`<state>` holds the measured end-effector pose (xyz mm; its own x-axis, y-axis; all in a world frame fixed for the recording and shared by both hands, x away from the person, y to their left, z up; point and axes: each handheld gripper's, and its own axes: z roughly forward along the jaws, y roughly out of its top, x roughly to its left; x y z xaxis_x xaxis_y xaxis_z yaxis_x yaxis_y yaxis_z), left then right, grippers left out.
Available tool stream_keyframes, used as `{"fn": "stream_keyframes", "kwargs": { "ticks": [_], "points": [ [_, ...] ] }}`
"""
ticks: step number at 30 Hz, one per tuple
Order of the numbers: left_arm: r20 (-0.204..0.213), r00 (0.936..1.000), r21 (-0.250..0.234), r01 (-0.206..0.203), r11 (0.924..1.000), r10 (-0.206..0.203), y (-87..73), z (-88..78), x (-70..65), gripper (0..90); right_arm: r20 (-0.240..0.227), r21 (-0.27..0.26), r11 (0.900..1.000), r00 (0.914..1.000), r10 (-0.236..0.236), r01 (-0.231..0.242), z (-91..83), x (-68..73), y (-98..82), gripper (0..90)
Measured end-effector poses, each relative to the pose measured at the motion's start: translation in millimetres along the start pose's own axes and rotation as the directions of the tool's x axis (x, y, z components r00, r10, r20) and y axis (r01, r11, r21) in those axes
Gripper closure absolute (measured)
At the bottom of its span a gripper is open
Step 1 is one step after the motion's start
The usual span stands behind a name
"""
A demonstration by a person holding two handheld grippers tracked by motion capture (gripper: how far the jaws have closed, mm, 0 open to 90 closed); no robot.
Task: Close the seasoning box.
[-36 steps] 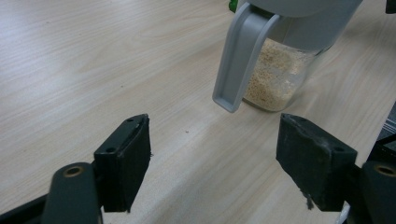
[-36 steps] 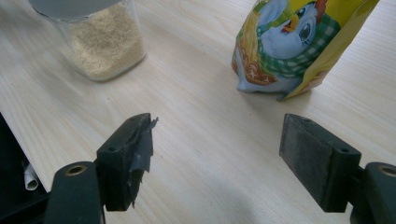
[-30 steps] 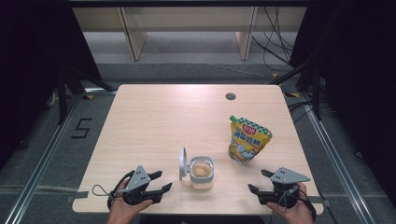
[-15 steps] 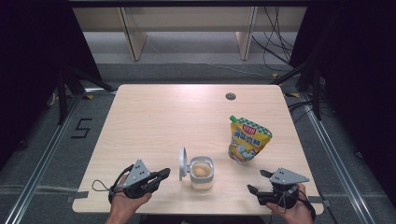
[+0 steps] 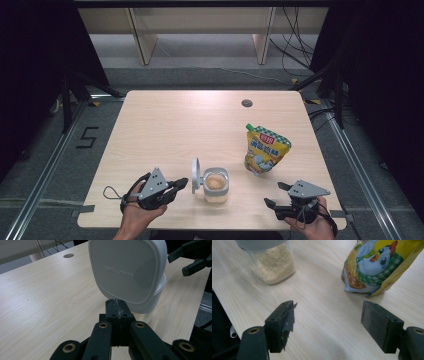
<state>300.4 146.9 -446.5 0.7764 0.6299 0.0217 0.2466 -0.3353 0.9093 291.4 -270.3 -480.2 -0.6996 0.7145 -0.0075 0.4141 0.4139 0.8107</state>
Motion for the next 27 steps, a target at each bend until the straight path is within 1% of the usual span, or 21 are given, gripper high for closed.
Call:
{"fn": "stream_keyframes", "kwargs": {
  "ticks": [1,2,3,4,5,7,8,9,10,11,12,16,17,18,19,20,22,23,24,25,27],
  "points": [
    [0.005,1.0000,0.000,-0.001,1.0000,0.001,1.5,0.6,-0.3,89.1,-0.003,0.001,1.000,0.9999,0.013,-0.013,-0.1,1.5,0.0,27.8],
    [0.002,1.0000,-0.004,0.001,1.0000,-0.001,2.4,1.1,-1.0,89.1,0.001,-0.002,1.000,1.0000,-0.004,0.004,0.1,0.3,0.2,27.8],
    [0.006,0.9999,-0.005,0.008,1.0000,-0.008,3.7,2.2,-1.9,89.1,0.001,-0.002,1.000,1.0000,-0.002,0.002,0.1,0.3,0.2,27.8],
    [0.015,0.9997,-0.005,-0.020,0.9998,0.020,5.9,3.0,-1.1,89.1,0.001,-0.002,1.000,1.0000,-0.003,0.003,0.2,0.2,0.2,27.8],
    [0.009,1.0000,-0.007,-0.001,1.0000,0.001,7.1,4.0,-3.2,89.1,-0.005,-0.001,1.000,1.0000,0.000,0.000,0.4,0.1,0.2,27.8],
    [0.018,0.9997,-0.012,-0.014,0.9998,0.014,10.6,5.7,-3.7,89.1,-0.007,0.002,1.000,1.0000,0.003,-0.003,0.4,0.2,0.1,27.8],
    [0.015,0.9998,-0.011,-0.010,0.9999,0.010,12.0,6.3,-4.8,89.1,0.002,0.001,1.000,1.0000,-0.003,0.003,0.0,0.0,0.2,27.8],
    [0.022,0.9997,-0.008,-0.013,0.9999,0.013,13.6,7.3,-5.2,89.1,0.005,-0.003,1.000,0.9999,-0.015,0.015,0.1,-0.6,0.2,27.9],
    [0.017,0.9997,-0.008,-0.017,0.9998,0.017,14.4,7.8,-5.8,89.1,0.004,-0.005,1.000,0.9999,-0.013,0.013,0.1,-0.4,0.3,27.8],
    [0.020,0.9998,-0.009,0.000,1.0000,0.000,14.8,9.1,-7.8,89.0,0.005,-0.003,1.000,0.9999,-0.016,0.017,0.2,-0.5,0.3,27.8],
    [0.025,0.9994,-0.012,-0.025,0.9996,0.025,15.8,10.1,-6.8,89.0,0.004,-0.004,1.000,0.9998,-0.017,0.017,0.3,-0.5,0.3,27.9],
    [0.023,0.9993,-0.009,-0.030,0.9995,0.030,18.8,12.8,-8.4,88.9,0.002,-0.004,1.000,0.9998,-0.017,0.017,0.4,-0.5,0.3,27.9],
    [0.025,0.9993,-0.010,-0.027,0.9996,0.028,19.6,13.9,-9.0,88.9,0.001,-0.005,1.000,0.9998,-0.017,0.017,0.6,-0.5,0.3,27.9],
    [0.033,0.9988,-0.013,-0.034,0.9993,0.035,20.4,15.2,-9.1,88.9,-0.008,-0.003,1.000,0.9999,-0.011,0.011,1.1,-0.1,0.2,27.9],
    [0.034,0.9991,-0.008,-0.024,0.9997,0.025,21.5,16.1,-10.9,88.9,-0.006,-0.004,1.000,0.9999,-0.011,0.011,1.2,0.0,0.2,27.9],
    [0.035,0.9986,-0.009,-0.040,0.9992,0.040,22.6,16.9,-10.7,88.9,-0.006,-0.004,1.000,0.9999,-0.010,0.010,1.2,0.0,0.3,27.8],
    [0.043,0.9983,-0.016,-0.039,0.9991,0.040,24.9,19.9,-13.3,88.7,-0.019,0.004,1.000,0.9998,-0.002,0.002,1.4,0.4,0.3,27.9],
    [0.043,0.9978,-0.014,-0.051,0.9986,0.051,26.7,19.7,-13.5,88.6,-0.019,0.004,1.000,0.9998,-0.003,0.003,1.4,0.3,0.2,27.9],
    [0.043,0.9974,-0.014,-0.058,0.9983,0.058,28.4,19.0,-13.1,88.4,-0.008,-0.004,1.000,0.9999,-0.013,0.013,1.3,-0.3,0.3,27.8],
    [0.042,0.9978,-0.028,-0.050,0.9984,0.051,29.4,18.6,-13.3,88.3,-0.006,-0.004,1.000,0.9999,-0.010,0.010,1.1,-0.1,0.3,27.9],
    [0.042,0.9976,-0.027,-0.054,0.9982,0.055,30.3,17.2,-12.1,88.1,-0.007,-0.004,1.000,0.9999,-0.010,0.010,1.0,-0.1,0.2,27.8]
  ]
}}
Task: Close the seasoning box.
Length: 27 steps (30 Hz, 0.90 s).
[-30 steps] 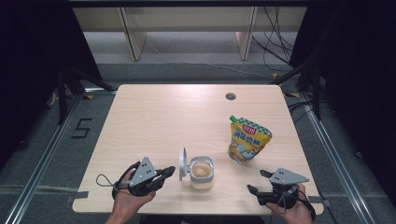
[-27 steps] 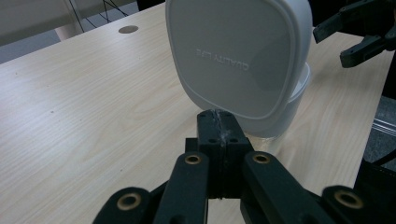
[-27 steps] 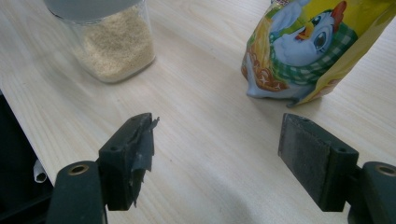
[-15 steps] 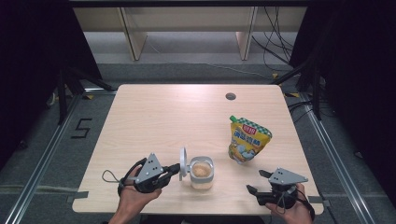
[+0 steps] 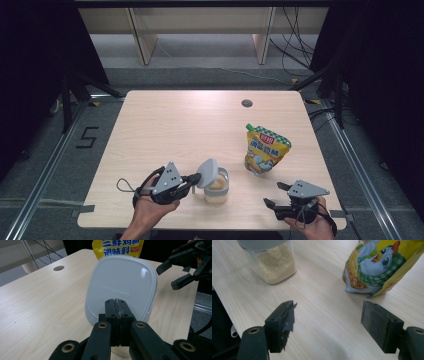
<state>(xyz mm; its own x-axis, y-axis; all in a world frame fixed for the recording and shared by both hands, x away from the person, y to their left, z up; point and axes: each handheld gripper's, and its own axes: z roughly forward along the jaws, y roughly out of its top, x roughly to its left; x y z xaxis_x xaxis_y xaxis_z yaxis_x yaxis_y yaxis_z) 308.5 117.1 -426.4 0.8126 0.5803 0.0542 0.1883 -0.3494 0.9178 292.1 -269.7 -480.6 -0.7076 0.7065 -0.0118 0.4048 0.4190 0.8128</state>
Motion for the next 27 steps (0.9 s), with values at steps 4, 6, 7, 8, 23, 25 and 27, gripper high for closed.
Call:
{"fn": "stream_keyframes", "kwargs": {
  "ticks": [4,6,7,8,23,25,27],
  "points": [
    [-0.005,0.9997,-0.009,0.023,0.9997,-0.023,-0.7,-4.3,1.7,85.9,-0.006,0.011,1.000,0.9999,0.010,-0.010,0.1,0.2,0.1,27.9],
    [0.007,0.9999,-0.005,0.012,0.9999,-0.012,-1.3,-4.3,3.0,83.1,0.000,0.004,1.000,1.0000,0.002,-0.002,0.1,0.0,0.1,27.9],
    [0.002,0.9995,-0.004,0.032,0.9995,-0.032,-2.1,-4.4,1.9,81.6,-0.001,0.004,1.000,1.0000,0.003,-0.003,0.0,0.1,0.1,27.8],
    [0.004,0.9995,-0.005,0.033,0.9995,-0.033,-2.5,-4.7,2.1,81.0,-0.001,0.004,1.000,1.0000,0.002,-0.002,0.1,0.1,0.1,27.9],
    [0.039,0.9923,-0.024,0.119,0.9927,-0.118,-8.8,-14.5,10.5,43.0,-0.017,0.014,1.000,0.9998,-0.007,0.008,1.0,0.5,0.2,27.8],
    [0.021,0.9920,-0.016,0.125,0.9920,-0.125,-12.0,-16.0,12.4,38.4,-0.005,0.008,1.000,1.0000,-0.007,0.007,0.9,0.5,0.0,27.9],
    [0.015,0.9908,-0.005,0.134,0.9909,-0.134,-15.5,-15.9,13.3,36.7,-0.008,0.010,1.000,1.0000,-0.002,0.003,1.1,0.8,-0.2,27.8]
  ]
}}
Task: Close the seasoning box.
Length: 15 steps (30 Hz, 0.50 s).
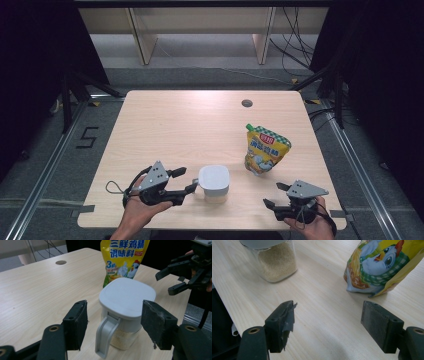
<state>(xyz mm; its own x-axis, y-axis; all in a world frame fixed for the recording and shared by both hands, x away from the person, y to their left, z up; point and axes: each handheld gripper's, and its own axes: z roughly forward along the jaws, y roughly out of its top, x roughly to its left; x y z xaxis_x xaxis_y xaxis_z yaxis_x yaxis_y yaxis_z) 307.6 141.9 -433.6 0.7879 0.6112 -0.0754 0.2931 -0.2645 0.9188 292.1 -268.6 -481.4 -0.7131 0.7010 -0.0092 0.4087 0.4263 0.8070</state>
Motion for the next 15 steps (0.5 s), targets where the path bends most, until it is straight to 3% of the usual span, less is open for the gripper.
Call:
{"fn": "stream_keyframes", "kwargs": {
  "ticks": [4,5,6,8,11,12,14,15],
  "points": [
    [-0.006,0.9999,0.020,0.012,0.9997,-0.012,-7.4,1.0,2.7,32.9,0.005,-0.002,1.000,1.0000,-0.006,0.006,0.3,-0.3,0.1,27.9],
    [-0.003,1.0000,0.024,0.007,0.9997,-0.007,-8.3,0.9,3.3,32.7,-0.020,0.009,1.000,0.9998,-0.005,0.005,1.3,-0.8,0.2,27.8],
    [-0.014,0.9993,0.029,0.034,0.9990,-0.033,-10.4,0.5,1.6,32.6,-0.028,0.014,1.000,0.9996,-0.005,0.005,0.9,-1.0,0.5,27.9],
    [-0.008,0.9998,0.035,0.019,0.9992,-0.019,-12.3,-0.2,2.4,32.3,0.002,0.008,1.000,1.0000,-0.006,0.006,0.7,0.4,0.7,27.9],
    [-0.010,0.9999,0.044,0.002,0.9990,-0.002,-15.1,-2.1,2.9,31.5,-0.005,0.008,1.000,0.9999,-0.011,0.011,1.3,0.6,0.8,27.8],
    [-0.017,0.9996,0.043,0.022,0.9988,-0.022,-16.9,-2.6,1.8,31.2,-0.005,0.007,1.000,0.9999,-0.011,0.011,1.2,0.6,0.8,27.8],
    [-0.011,0.9999,0.049,0.007,0.9988,-0.007,-19.5,-4.0,3.0,30.7,-0.006,0.007,1.000,0.9998,-0.016,0.016,1.2,0.1,0.8,27.8],
    [-0.012,0.9998,0.042,0.019,0.9989,-0.018,-21.3,-3.7,2.6,30.7,-0.006,0.007,1.000,0.9999,-0.016,0.016,1.2,0.1,0.8,27.9]
  ]
}}
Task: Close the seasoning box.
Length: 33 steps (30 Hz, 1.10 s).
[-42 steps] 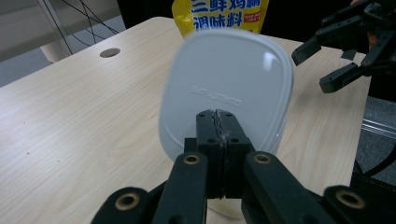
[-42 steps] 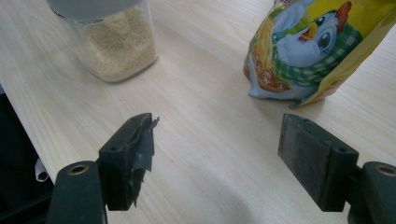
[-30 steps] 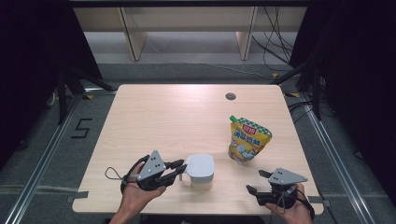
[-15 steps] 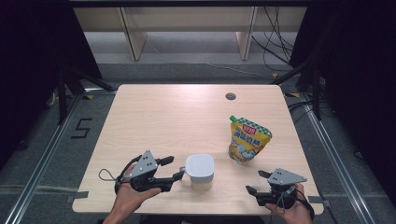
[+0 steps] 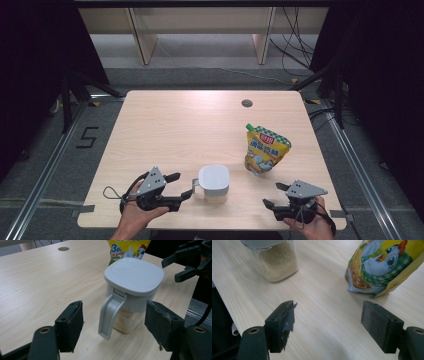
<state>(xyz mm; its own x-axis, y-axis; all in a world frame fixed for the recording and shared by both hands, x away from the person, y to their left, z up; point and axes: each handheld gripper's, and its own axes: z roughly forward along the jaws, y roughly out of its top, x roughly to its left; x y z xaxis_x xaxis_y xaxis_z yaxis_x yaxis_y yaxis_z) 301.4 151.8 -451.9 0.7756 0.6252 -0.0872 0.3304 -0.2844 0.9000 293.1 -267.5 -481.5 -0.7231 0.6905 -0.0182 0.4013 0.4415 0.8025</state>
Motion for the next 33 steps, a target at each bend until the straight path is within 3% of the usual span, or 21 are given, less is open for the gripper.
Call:
{"fn": "stream_keyframes", "kwargs": {
  "ticks": [3,7,8,10,11,13,14,15,19,23,24,26,27,29,30,33],
  "points": [
    [-0.006,1.0000,0.021,0.000,0.9998,0.000,-5.7,-1.7,0.1,30.0,0.007,-0.005,1.000,1.0000,-0.003,0.003,-0.2,0.3,0.1,27.8],
    [-0.003,0.9998,0.039,-0.021,0.9990,0.021,-13.8,-3.8,2.6,29.0,-0.020,0.009,1.000,0.9998,-0.003,0.003,1.4,1.3,0.1,27.7],
    [-0.002,0.9997,0.026,0.025,0.9993,-0.025,-17.1,-3.2,0.7,28.8,-0.012,0.011,1.000,0.9999,-0.001,0.001,0.8,1.4,0.1,27.4],
    [0.003,1.0000,0.039,-0.005,0.9992,0.005,-19.8,-4.6,3.3,27.7,-0.020,0.016,1.000,0.9998,0.000,0.000,1.8,2.4,-0.2,26.7],
    [-0.004,1.0000,0.046,0.003,0.9989,-0.003,-21.7,-4.9,2.3,27.0,-0.020,0.021,1.000,0.9997,0.017,-0.016,1.4,4.1,-0.3,26.4],
    [-0.002,0.9997,0.054,0.025,0.9983,-0.025,-25.7,-3.8,0.3,26.5,-0.017,0.007,1.000,0.9998,-0.012,0.012,2.0,2.7,0.2,25.9],
    [0.004,0.9999,0.063,-0.009,0.9980,0.009,-26.9,-3.4,1.7,26.1,-0.017,0.006,1.000,0.9997,-0.016,0.016,2.0,3.1,0.4,25.9],
    [-0.006,0.9999,0.073,0.015,0.9972,-0.015,-29.0,-2.9,-1.0,25.9,-0.012,0.010,0.999,0.9994,-0.032,0.032,2.4,2.7,0.3,25.9],
    [-0.016,0.9996,0.122,-0.020,0.9923,0.022,-36.6,-0.4,-3.9,25.7,-0.018,0.010,0.999,0.9991,-0.038,0.038,2.7,3.8,0.6,25.8],
    [-0.013,0.9998,0.133,-0.012,0.9911,0.014,-43.3,1.1,-5.4,25.6,-0.026,0.021,0.999,0.9991,-0.035,0.036,3.0,4.0,0.3,25.8],
    [-0.020,0.9992,0.159,-0.031,0.9868,0.035,-44.0,-0.1,-4.4,25.6,-0.025,0.022,0.999,0.9989,-0.040,0.040,3.1,3.8,0.2,25.8],
    [-0.026,0.9995,0.153,-0.015,0.9882,0.019,-47.2,0.8,-6.9,25.5,-0.026,0.025,0.999,0.9988,-0.042,0.043,3.6,4.0,-0.1,25.8],
    [-0.039,0.9982,0.167,-0.038,0.9852,0.045,-48.3,0.5,-5.7,25.4,-0.030,0.030,0.999,0.9988,-0.039,0.040,3.8,4.3,-0.2,25.8],
    [-0.041,0.9987,0.163,-0.024,0.9864,0.031,-50.3,1.7,-7.4,25.4,-0.031,0.033,0.998,0.9986,-0.043,0.044,3.9,4.5,-0.1,25.8],
    [-0.044,0.9978,0.186,-0.041,0.9817,0.050,-51.3,2.0,-6.0,25.4,-0.034,0.035,0.999,0.9987,-0.039,0.040,4.1,5.1,-0.2,25.8],
    [-0.051,0.9974,0.180,-0.041,0.9829,0.051,-53.4,4.8,-6.7,25.5,-0.037,0.048,0.997,0.9980,-0.052,0.054,5.2,5.0,-0.7,25.8]
  ]
}}
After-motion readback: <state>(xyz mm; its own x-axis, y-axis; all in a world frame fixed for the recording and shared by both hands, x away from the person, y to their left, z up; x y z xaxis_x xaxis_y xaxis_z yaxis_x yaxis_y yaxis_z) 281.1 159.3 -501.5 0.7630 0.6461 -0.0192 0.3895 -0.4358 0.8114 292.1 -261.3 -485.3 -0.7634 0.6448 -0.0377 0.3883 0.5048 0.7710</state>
